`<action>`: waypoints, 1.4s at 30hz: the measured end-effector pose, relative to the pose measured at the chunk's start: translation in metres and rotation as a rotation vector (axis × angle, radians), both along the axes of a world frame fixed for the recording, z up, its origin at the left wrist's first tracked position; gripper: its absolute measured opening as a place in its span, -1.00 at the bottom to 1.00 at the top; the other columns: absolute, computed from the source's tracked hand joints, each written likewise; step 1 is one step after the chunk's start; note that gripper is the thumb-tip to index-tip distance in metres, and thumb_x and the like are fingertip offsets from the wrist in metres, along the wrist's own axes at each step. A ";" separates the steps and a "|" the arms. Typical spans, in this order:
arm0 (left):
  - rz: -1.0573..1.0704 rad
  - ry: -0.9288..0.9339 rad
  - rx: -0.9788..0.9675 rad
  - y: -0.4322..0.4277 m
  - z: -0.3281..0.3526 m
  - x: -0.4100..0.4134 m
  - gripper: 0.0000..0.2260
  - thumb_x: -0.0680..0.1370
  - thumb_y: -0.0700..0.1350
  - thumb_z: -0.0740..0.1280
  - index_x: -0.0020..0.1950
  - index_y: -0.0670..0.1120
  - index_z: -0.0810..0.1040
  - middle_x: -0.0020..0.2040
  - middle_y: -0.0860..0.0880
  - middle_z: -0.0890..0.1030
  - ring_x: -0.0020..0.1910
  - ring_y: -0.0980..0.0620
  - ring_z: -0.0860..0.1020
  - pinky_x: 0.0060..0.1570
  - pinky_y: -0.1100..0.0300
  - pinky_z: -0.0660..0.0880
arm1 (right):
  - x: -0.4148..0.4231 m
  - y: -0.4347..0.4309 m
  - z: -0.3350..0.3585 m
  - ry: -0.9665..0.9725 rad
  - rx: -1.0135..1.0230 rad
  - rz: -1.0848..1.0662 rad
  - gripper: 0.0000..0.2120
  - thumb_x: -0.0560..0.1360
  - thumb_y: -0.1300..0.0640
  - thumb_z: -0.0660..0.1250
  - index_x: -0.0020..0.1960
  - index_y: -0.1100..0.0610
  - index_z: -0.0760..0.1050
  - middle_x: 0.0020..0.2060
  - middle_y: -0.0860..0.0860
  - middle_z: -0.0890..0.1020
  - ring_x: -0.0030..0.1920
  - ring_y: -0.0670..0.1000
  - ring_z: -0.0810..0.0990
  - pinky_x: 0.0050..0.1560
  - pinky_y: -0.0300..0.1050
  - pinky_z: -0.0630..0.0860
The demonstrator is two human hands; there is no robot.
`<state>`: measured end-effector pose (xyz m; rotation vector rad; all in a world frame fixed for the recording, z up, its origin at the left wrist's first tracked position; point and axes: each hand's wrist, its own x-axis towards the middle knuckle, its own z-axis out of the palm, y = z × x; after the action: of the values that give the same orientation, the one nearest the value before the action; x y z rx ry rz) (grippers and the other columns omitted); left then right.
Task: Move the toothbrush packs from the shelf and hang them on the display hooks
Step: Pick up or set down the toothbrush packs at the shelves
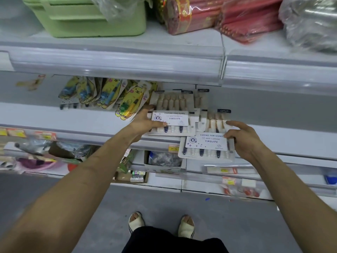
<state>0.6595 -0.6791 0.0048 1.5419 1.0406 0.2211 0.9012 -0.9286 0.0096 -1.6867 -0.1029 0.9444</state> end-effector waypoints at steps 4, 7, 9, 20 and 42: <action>0.105 -0.056 -0.131 -0.004 -0.002 -0.009 -0.50 0.49 -0.08 0.61 0.34 0.06 0.47 0.08 -0.14 0.71 0.07 -0.14 0.69 -0.06 0.06 0.54 | 0.013 -0.010 0.006 -0.074 -0.060 0.005 -0.55 0.46 0.47 0.34 0.21 0.06 0.64 0.19 0.19 0.66 0.19 0.17 0.62 0.10 -0.02 0.57; 0.222 -0.099 -0.148 -0.010 -0.007 -0.009 -0.66 0.51 -0.05 0.60 0.15 0.04 0.51 0.16 -0.22 0.71 -0.02 -0.17 0.68 -0.17 0.00 0.51 | 0.019 -0.018 0.005 -0.071 -0.064 -0.021 -0.54 0.48 0.45 0.34 0.26 0.04 0.60 0.21 0.19 0.63 0.23 0.17 0.60 0.08 -0.04 0.53; 0.229 -0.088 -0.141 -0.012 -0.011 -0.008 -0.58 0.50 -0.08 0.61 0.22 0.04 0.46 0.17 -0.22 0.69 -0.05 -0.16 0.63 -0.25 0.07 0.47 | 0.019 -0.023 0.003 -0.046 -0.051 -0.034 -0.50 0.49 0.41 0.40 0.33 0.00 0.54 0.24 0.18 0.62 0.25 0.19 0.60 0.13 0.01 0.51; 0.076 -0.178 -0.473 -0.017 -0.003 -0.016 -0.76 0.59 -0.38 0.38 0.26 -0.38 0.58 0.22 -0.36 0.67 0.23 -0.28 0.67 0.20 -0.24 0.62 | 0.029 -0.025 0.008 0.039 -0.050 0.023 -0.69 0.46 0.47 0.47 0.19 0.33 0.59 0.07 0.25 0.74 0.09 0.23 0.74 -0.02 0.08 0.66; -0.095 -0.213 -0.232 -0.073 0.020 0.049 -0.70 0.72 0.10 0.27 0.20 -0.06 0.67 -0.01 -0.03 0.78 -0.02 -0.01 0.76 -0.32 0.22 0.63 | -0.052 -0.158 0.013 -0.375 -0.088 -0.586 -0.80 0.63 0.07 0.39 0.18 0.15 0.62 -0.03 0.01 0.76 -0.04 0.00 0.75 -0.12 -0.12 0.60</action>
<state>0.7080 -0.7525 0.0247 1.3229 0.7939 0.1874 0.8495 -1.0870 0.0227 -1.8130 0.1803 0.1950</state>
